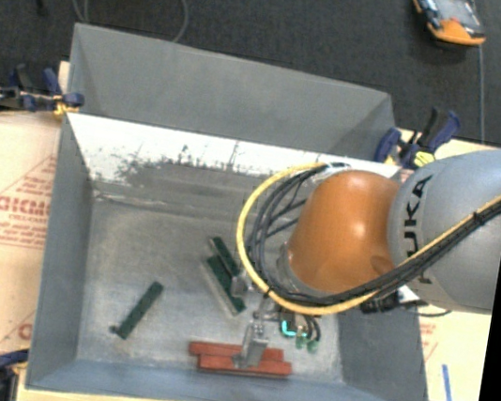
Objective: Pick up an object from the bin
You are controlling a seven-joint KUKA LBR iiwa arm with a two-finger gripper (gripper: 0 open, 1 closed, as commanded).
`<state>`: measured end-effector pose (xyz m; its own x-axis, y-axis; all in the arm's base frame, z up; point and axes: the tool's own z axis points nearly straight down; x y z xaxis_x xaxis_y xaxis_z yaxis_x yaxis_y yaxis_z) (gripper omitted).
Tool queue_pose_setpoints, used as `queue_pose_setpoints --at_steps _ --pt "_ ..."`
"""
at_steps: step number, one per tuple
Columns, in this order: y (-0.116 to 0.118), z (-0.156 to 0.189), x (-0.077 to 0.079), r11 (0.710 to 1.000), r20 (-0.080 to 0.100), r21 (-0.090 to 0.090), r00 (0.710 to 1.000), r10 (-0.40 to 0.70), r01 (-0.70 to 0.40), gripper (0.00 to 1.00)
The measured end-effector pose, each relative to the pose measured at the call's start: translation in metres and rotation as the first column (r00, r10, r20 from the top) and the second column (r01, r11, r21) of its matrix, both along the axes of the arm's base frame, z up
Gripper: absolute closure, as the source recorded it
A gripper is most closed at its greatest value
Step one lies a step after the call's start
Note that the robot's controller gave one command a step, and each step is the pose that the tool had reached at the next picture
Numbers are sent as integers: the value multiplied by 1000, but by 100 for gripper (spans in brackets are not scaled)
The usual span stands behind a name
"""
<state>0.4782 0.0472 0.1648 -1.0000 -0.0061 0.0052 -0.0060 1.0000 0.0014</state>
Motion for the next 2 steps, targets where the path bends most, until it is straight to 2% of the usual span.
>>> queue_pose_setpoints --at_steps 1,2 --pt "-26 -94 0 999 27 -1 999 42 -42 0" --pt "5 -62 87 1000 18 2 1000 7 -7 0"
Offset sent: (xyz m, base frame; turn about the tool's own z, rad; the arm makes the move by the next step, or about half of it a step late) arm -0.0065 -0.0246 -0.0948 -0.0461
